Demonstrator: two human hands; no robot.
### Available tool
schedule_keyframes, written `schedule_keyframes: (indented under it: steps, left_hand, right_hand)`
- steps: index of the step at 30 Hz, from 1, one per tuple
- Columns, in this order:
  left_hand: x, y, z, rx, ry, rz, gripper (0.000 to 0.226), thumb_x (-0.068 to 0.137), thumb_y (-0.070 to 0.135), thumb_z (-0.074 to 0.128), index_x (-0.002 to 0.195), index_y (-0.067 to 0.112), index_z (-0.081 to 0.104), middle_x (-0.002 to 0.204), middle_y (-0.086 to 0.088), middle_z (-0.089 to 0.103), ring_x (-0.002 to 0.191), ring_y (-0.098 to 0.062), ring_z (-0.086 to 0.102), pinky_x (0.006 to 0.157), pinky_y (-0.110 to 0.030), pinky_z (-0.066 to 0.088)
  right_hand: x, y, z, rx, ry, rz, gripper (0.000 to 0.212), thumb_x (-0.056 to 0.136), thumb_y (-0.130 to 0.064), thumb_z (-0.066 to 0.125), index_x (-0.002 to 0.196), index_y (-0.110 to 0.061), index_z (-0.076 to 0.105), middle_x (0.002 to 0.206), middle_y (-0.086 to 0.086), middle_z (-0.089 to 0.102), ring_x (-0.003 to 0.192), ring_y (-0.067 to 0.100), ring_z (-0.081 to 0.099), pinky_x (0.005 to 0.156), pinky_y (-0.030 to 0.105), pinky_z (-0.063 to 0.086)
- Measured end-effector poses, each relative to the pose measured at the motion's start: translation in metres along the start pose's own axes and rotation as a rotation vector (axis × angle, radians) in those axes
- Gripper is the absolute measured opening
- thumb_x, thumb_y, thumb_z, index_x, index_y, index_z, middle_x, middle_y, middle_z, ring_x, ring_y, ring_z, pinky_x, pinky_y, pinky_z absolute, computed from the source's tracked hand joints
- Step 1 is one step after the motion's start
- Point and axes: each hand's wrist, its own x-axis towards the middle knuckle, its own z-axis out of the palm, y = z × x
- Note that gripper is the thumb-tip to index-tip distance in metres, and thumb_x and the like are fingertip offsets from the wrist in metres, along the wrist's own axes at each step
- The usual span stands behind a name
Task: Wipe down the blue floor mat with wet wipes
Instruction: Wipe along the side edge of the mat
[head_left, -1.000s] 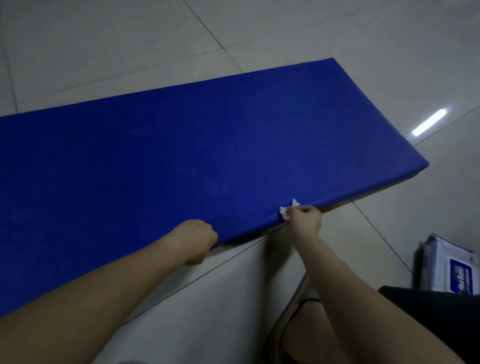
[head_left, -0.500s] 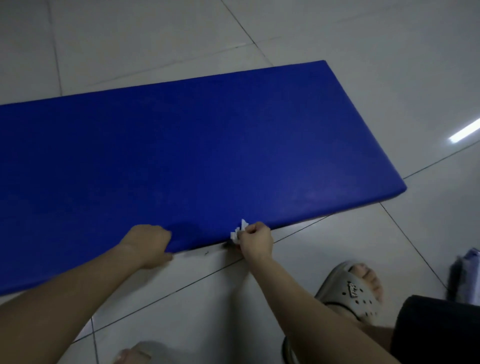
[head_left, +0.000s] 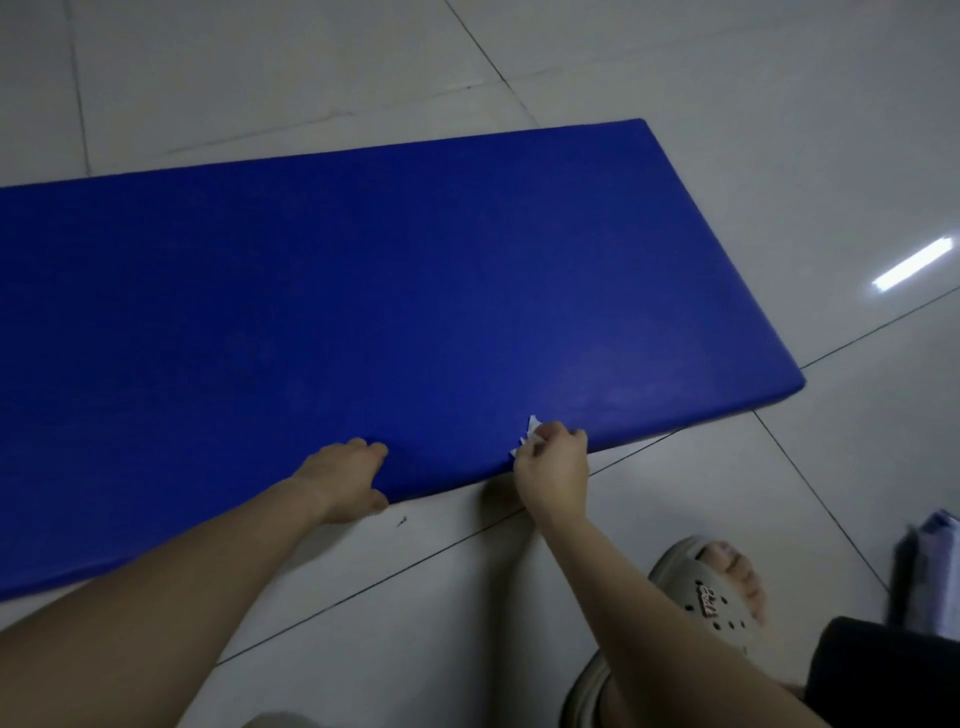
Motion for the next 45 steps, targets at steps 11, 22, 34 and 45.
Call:
schedule_keyframes:
  steps: [11,22,34,45]
  left_hand:
    - [0.004,0.000,0.001,-0.033,0.010,-0.014,0.028,0.092,0.044,0.063,0.102,0.025,0.046,0.105,0.001,0.050,0.089,-0.018,0.052,0.075,-0.032,0.045]
    - [0.002,0.000,0.001,-0.007,0.002,-0.027,0.033,0.093,0.043,0.066,0.089,0.026,0.037,0.094,0.005,0.043,0.081,-0.014,0.044,0.068,-0.028,0.035]
    - [0.005,0.001,0.001,0.006,-0.011,-0.028,0.030,0.093,0.045,0.064,0.100,0.025,0.043,0.102,0.002,0.047,0.090,-0.017,0.051,0.076,-0.031,0.043]
    - [0.005,0.000,0.002,0.017,-0.016,-0.026,0.031,0.094,0.044,0.063,0.096,0.024,0.039,0.099,0.003,0.044,0.090,-0.017,0.047,0.074,-0.030,0.037]
  right_hand:
    - [-0.044,-0.055,0.065,-0.255,-0.281,-0.424,0.024,0.107,-0.022,0.044,0.116,-0.007,0.061,0.113,0.010,0.049,0.082,0.025,0.056,0.085,0.038,0.054]
    - [-0.009,-0.010,0.028,-0.424,-0.266,-0.673,0.020,0.102,-0.027,0.050,0.107,-0.010,0.059,0.103,0.009,0.055,0.078,0.027,0.058,0.062,0.037,0.043]
    - [-0.027,-0.044,0.053,-0.381,-0.261,-0.422,0.013,0.102,-0.019,0.046,0.108,-0.010,0.052,0.103,0.011,0.058,0.087,0.031,0.063,0.069,0.040,0.046]
    - [-0.010,-0.009,0.041,-0.500,-0.152,-0.676,0.020,0.080,-0.030,0.074,0.083,-0.015,0.061,0.079,0.005,0.060,0.063,0.026,0.060,0.046,0.029,0.033]
